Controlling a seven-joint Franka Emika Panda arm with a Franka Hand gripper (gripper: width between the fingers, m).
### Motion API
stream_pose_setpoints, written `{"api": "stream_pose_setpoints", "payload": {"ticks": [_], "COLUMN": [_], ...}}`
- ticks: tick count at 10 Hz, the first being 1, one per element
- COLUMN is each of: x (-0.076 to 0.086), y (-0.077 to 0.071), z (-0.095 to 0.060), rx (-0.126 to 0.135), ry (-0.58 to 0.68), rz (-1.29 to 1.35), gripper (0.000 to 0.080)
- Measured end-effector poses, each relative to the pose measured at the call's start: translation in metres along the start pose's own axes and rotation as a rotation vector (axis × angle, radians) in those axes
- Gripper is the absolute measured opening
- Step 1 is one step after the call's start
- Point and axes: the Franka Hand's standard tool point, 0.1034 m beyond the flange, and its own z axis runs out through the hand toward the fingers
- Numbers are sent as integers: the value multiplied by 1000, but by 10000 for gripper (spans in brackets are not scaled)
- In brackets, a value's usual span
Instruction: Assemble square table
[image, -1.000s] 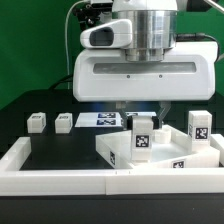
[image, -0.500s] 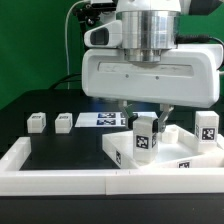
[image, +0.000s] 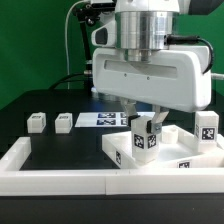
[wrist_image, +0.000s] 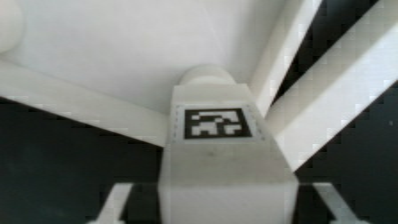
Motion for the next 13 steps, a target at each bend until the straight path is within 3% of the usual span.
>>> {"api": "stream_pose_setpoints", "payload": {"ticks": [1,3,5,9,13], "x": [-1,0,-3,-6,-5], "y": [-1,0,-1,-3,-1], "z": [0,1,2,2,3], "rx": [2,4,3,14,10], "ry": [-2,-4,-6,3,5], "rz": [8,-46,-73,-462,-829], "gripper": [294,601,640,649,649]}}
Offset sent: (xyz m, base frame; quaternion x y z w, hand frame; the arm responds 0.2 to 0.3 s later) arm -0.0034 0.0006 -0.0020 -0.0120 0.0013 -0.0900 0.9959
